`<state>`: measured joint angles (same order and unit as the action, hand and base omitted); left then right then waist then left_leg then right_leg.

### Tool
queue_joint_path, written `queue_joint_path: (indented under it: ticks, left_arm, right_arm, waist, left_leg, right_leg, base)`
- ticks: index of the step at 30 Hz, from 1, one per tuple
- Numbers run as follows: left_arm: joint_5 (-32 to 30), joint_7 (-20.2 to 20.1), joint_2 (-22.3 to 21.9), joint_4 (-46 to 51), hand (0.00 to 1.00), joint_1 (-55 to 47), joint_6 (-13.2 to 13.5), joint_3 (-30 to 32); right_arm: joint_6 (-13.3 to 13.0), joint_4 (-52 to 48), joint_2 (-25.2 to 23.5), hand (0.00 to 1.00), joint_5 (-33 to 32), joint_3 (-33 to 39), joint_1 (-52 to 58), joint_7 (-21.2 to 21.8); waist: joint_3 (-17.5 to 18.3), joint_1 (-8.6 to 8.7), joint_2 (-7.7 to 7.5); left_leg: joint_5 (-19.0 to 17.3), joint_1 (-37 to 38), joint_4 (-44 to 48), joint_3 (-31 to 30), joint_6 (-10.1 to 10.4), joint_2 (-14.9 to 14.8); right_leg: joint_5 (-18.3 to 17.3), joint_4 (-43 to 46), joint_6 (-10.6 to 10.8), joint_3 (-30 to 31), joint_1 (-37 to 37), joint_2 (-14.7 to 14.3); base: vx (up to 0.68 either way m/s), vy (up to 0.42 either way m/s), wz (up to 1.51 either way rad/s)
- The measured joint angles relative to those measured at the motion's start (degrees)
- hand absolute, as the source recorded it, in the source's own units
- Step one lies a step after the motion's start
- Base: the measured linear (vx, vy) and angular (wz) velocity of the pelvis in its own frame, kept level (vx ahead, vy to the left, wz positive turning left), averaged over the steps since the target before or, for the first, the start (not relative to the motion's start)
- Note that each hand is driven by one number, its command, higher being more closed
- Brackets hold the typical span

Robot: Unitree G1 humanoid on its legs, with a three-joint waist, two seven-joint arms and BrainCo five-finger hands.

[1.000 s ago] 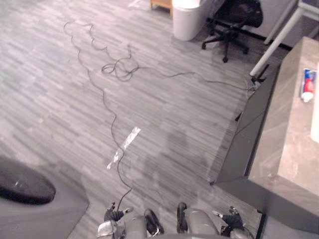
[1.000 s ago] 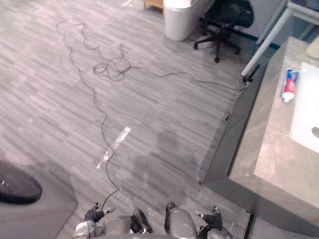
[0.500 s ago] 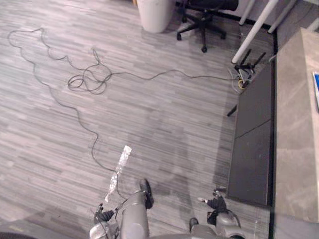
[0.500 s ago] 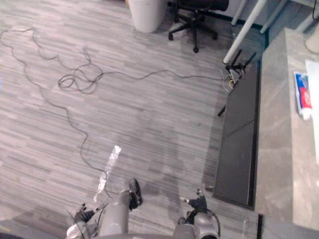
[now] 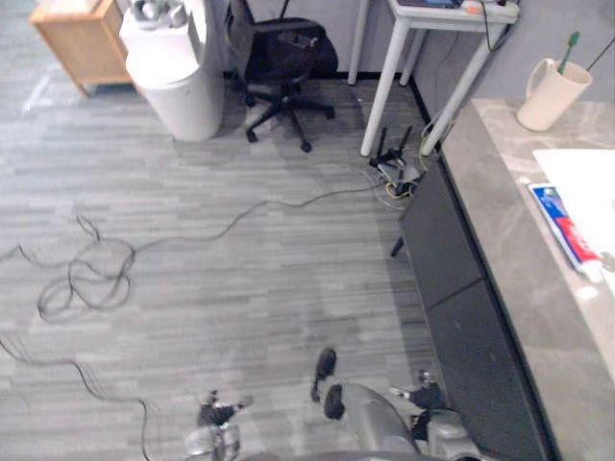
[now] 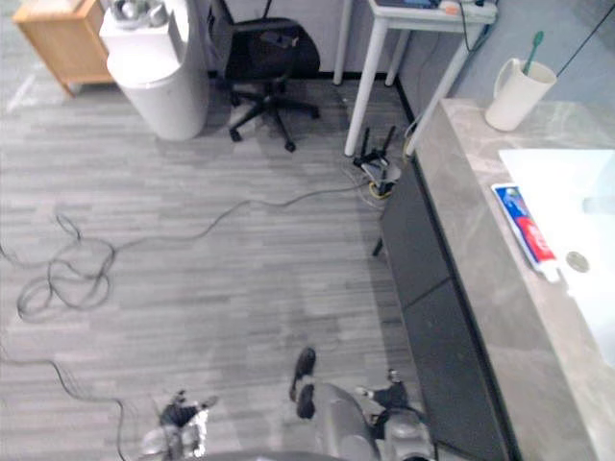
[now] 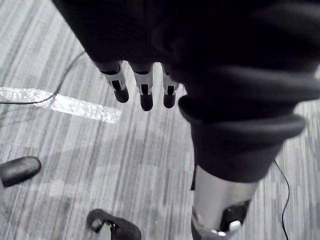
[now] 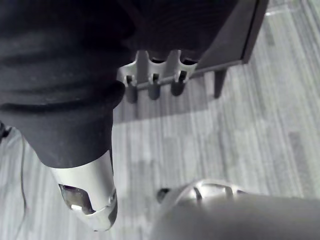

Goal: Organize washtable

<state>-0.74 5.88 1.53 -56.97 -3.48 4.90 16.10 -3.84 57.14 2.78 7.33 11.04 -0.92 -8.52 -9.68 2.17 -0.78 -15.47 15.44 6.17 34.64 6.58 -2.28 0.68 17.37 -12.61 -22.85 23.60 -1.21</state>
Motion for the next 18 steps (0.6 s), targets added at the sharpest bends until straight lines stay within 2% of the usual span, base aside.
queue_joint_path:
  ticks: [1, 2, 3, 4, 6, 7, 8, 11, 12, 14, 15, 16, 17, 18]
  left_arm:
    - [-0.2, -0.1, -0.4, 0.3, 0.00, 0.0, 0.0, 0.1]
    - [-0.7, -0.1, -0.7, 0.3, 0.00, 0.1, 0.0, 0.2]
    - [-1.3, -0.3, -0.9, 0.5, 0.00, -0.1, -0.1, 1.3]
    - [-1.5, -0.5, -1.7, 1.0, 0.00, -0.3, -0.1, 2.2]
    - [-1.6, -0.6, -2.8, 2.2, 0.00, -0.6, -0.1, 2.2]
    - [-1.6, -0.7, -3.2, 3.7, 0.00, -1.0, 0.0, 2.1]
    - [-1.4, -0.7, -3.3, 4.7, 0.00, -1.2, 0.0, 2.1]
    - [-0.5, -0.8, -3.5, 6.1, 0.00, -2.6, 0.1, 2.1]
    - [0.4, -0.7, -3.8, 6.5, 0.00, -2.9, 0.4, 2.3]
    - [1.0, -0.8, -3.7, 6.5, 0.00, -3.0, 0.8, 2.1]
    - [1.2, -0.8, -3.7, 6.3, 0.00, -2.6, 1.1, 1.9]
    - [1.2, -0.8, -3.8, 5.7, 0.00, -2.4, 1.4, 1.8]
    - [1.1, -0.8, -4.4, 4.3, 0.00, -2.1, 1.5, 1.6]
    - [1.2, -0.8, -4.0, 3.4, 0.00, -1.5, 1.5, 1.7]
  right_arm:
    - [-0.1, -0.8, -0.3, 0.00, -0.1, 0.7, 0.4, 0.1]
    - [0.1, -2.4, -0.9, 0.00, -0.1, 1.4, 1.0, 0.1]
    - [0.3, -4.1, -2.0, 0.00, -0.1, 1.3, 2.0, 0.1]
    - [0.4, -5.4, -3.1, 0.00, -0.1, 1.4, 2.9, 0.0]
    - [0.5, -6.7, -4.0, 0.00, -0.7, 1.1, 3.7, -0.1]
    - [0.5, -7.2, -4.3, 0.00, -1.3, 0.9, 3.7, -0.1]
    - [0.5, -7.3, -4.6, 0.00, -1.6, 0.9, 3.8, -0.1]
    - [0.8, -9.2, -4.9, 0.00, -2.2, 1.0, 5.1, -0.1]
    - [1.2, -9.2, -4.4, 0.00, -2.3, 1.3, 5.8, -0.2]
    - [1.6, -8.7, -3.5, 0.00, -2.2, 1.6, 5.1, -0.2]
    - [1.5, -7.1, -2.9, 0.00, -2.2, 2.6, 3.6, -0.2]
    - [1.5, -5.5, -2.3, 0.00, -2.1, 2.7, 2.7, -0.2]
    - [1.6, -4.2, -1.4, 0.00, -1.9, 2.6, 2.3, -0.2]
    - [1.7, -3.6, -1.5, 0.00, -1.7, 2.7, 2.4, -0.2]
  waist:
    - [0.0, 0.08, 0.31]
    - [-0.1, 0.08, 0.57]
    - [0.0, -0.39, 0.84]
    - [-0.2, -0.88, 1.15]
    - [-0.2, -1.79, 1.15]
    - [-0.3, -2.78, 1.18]
    - [0.0, -3.40, 1.25]
    - [0.1, -4.09, 1.28]
    - [0.2, -4.74, 1.57]
    - [0.3, -5.15, 1.29]
    - [0.5, -6.37, 0.99]
    - [0.7, -6.54, 1.63]
    - [1.5, -6.33, 3.25]
    - [1.4, -6.22, 2.53]
  left_leg:
    - [0.2, -0.1, 2.9, -0.4, 0.4, -0.7]
    - [0.2, -2.5, 11.0, -1.2, 0.4, -3.0]
    - [1.7, -6.9, 26.3, -2.7, 0.9, -7.7]
    - [1.3, -10.6, 40.4, -4.9, 0.0, -11.6]
    - [0.1, -14.1, 51.1, -5.9, -2.0, -14.2]
    - [-0.6, -17.1, 55.1, -6.3, -2.8, -15.6]
    - [-0.8, -20.3, 56.1, -6.2, -3.2, -16.5]
    - [-1.1, -27.3, 50.6, -7.1, -3.3, -16.5]
    - [-1.1, -29.4, 45.0, -8.6, -3.3, -15.1]
    - [-0.7, -32.2, 31.8, -14.0, -2.7, -10.1]
    - [1.3, -33.2, 19.9, -18.4, -0.2, -7.3]
    - [4.1, -33.2, 11.6, -21.2, 1.1, -6.6]
    - [14.0, -32.0, 6.1, -21.8, 0.0, -7.6]
    - [15.4, -31.1, 5.8, -20.5, -3.3, -7.1]
  right_leg:
    - [-1.3, 1.1, 0.3, -0.2, -0.3, -0.1]
    - [-2.5, 1.3, 0.4, 0.9, -1.6, -0.8]
    - [-3.8, 0.3, 0.2, 2.6, -4.4, -2.3]
    - [-5.4, -0.3, 0.2, 4.7, -8.1, -4.0]
    - [-7.3, -0.6, 0.3, 8.5, -12.3, -5.3]
    - [-9.3, -0.6, 0.1, 12.2, -14.9, -5.9]
    - [-10.5, -0.6, 0.6, 16.2, -16.6, -6.2]
    - [-11.8, -2.1, 2.5, 23.9, -20.3, -5.7]
    - [-12.1, -3.3, 3.3, 28.1, -22.0, -5.2]
    - [-12.2, -5.2, 4.9, 34.5, -23.5, -3.2]
    - [-12.2, -6.4, 6.3, 39.3, -23.5, -1.6]
    - [-12.2, -7.1, 7.9, 42.1, -23.1, -1.5]
    - [-13.2, -7.1, 11.2, 44.4, -23.6, -1.6]
    - [-13.3, -6.8, 12.2, 44.5, -23.7, -0.8]
  base:
    - [0.63, 0.013, -0.40]
    - [0.54, -0.049, -0.41]
    - [0.62, -0.042, -0.75]
    - [0.50, -0.007, -0.86]
    - [0.39, 0.054, -1.02]
    - [0.37, 0.107, -1.53]
    - [0.40, 0.158, -1.44]
    - [0.33, 0.184, -1.34]
    - [0.52, 0.351, -1.65]
    - [0.44, 0.345, -1.75]
    - [0.33, 0.359, -1.92]
    - [0.48, 0.559, -2.29]
    - [0.41, 0.484, -1.63]
    - [0.43, 0.493, -1.46]
